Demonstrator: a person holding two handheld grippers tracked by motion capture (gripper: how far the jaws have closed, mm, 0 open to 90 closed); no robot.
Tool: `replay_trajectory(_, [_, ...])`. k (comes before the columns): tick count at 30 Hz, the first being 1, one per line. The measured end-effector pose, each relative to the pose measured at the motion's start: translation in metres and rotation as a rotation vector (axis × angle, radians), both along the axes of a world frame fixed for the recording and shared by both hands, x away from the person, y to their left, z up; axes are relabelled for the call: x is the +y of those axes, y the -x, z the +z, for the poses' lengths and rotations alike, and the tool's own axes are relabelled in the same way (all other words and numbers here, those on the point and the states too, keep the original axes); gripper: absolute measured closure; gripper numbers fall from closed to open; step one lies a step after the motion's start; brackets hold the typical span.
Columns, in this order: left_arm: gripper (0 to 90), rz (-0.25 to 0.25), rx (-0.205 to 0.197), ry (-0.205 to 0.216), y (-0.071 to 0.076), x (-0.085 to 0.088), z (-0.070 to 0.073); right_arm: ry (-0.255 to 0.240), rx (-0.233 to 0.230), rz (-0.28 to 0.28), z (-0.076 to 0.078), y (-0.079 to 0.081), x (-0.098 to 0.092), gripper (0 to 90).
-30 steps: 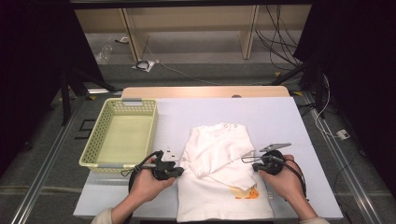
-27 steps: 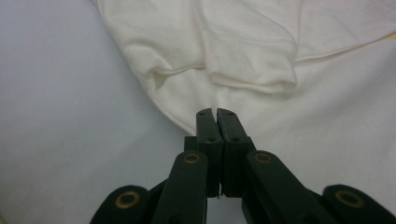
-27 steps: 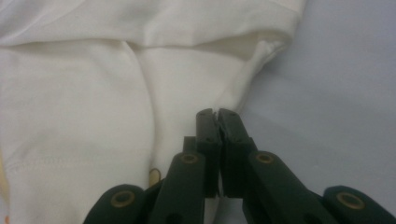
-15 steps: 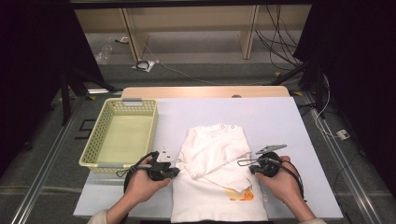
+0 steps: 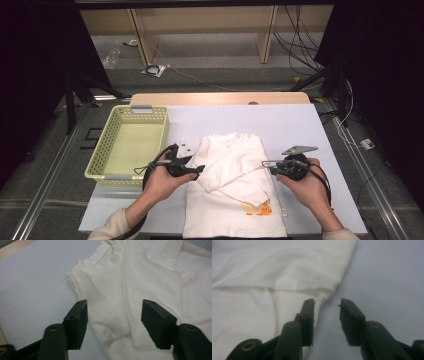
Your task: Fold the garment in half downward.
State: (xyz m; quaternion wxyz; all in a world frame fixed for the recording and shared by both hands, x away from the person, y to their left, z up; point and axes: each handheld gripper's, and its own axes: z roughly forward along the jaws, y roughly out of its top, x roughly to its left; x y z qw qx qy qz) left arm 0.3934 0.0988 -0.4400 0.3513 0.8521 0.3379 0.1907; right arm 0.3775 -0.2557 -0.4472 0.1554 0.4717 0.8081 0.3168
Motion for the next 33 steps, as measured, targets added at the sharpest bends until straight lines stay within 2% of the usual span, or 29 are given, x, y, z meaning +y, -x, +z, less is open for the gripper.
replay_trajectory(2, [31.0, 0.022, -0.004, 0.001, -0.01, -0.006, -0.001, -0.005, -0.015, -0.014, 0.002, -0.008, -0.002, 57.5])
replay_trajectory(5, [29.9, 0.047, 0.005, 0.001, -0.024, -0.01, -0.002, -0.023, -0.035, -0.023, 0.003, -0.021, -0.004, 54.7])
replay_trajectory(10, [29.5, 0.072, 0.021, 0.006, -0.04, -0.015, -0.003, -0.012, -0.076, -0.039, 0.005, -0.039, -0.004, 42.0])
replay_trajectory(13, [30.3, 0.086, 0.03, -0.006, -0.046, -0.016, -0.005, -0.015, -0.066, -0.06, 0.003, -0.05, -0.001, 33.6])
replay_trajectory(15, [30.8, 0.097, 0.035, -0.015, -0.05, -0.016, -0.007, 0.003, -0.07, -0.058, 0.0, -0.057, 0.003, 33.1])
replay_trajectory(21, [32.4, 0.123, 0.062, -0.013, -0.06, -0.017, -0.011, -0.001, -0.051, -0.053, -0.007, -0.076, 0.016, 33.5])
replay_trajectory(26, [36.3, 0.151, 0.074, -0.041, -0.069, -0.019, -0.017, 0.007, -0.032, -0.055, -0.013, -0.091, 0.024, 35.3])
replay_trajectory(33, [41.6, 0.169, 0.121, -0.054, -0.078, -0.023, -0.028, 0.016, -0.012, -0.069, -0.02, -0.107, 0.03, 37.6])
